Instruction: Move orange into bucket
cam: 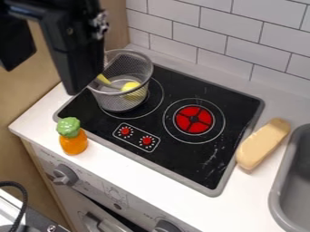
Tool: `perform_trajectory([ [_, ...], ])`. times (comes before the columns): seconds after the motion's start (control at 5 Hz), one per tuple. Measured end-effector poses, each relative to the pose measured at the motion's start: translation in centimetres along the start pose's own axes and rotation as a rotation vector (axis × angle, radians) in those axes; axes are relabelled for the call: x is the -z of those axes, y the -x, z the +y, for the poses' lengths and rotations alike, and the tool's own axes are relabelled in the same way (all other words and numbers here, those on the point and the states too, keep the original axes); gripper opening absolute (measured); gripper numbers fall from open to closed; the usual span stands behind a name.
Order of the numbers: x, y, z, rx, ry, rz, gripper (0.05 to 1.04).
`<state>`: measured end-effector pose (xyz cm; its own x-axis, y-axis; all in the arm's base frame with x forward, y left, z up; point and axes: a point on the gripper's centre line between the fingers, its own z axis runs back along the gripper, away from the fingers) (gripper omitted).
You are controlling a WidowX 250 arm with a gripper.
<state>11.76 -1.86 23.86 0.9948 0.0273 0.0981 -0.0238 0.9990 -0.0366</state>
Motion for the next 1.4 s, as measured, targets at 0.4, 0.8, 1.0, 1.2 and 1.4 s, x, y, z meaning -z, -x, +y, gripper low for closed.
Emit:
perform_trajectory([
  [0.4,3.5,-3.7,3.0,0.114,-0.032,0.045,0.999],
  [0.8,8.0,-7.2,6.1,0.254,-0.043,0.008,0.999],
  [1.0,9.1,-7.5,7.5,0.301,-0.059,-0.017,0.999],
  [1.2,10.7,-7.4,8.9,0.318,-0.082,-0.053,0.999],
  [1.4,12.4,-7.2,9.6,0.313,-0.11,-0.087,0.999],
])
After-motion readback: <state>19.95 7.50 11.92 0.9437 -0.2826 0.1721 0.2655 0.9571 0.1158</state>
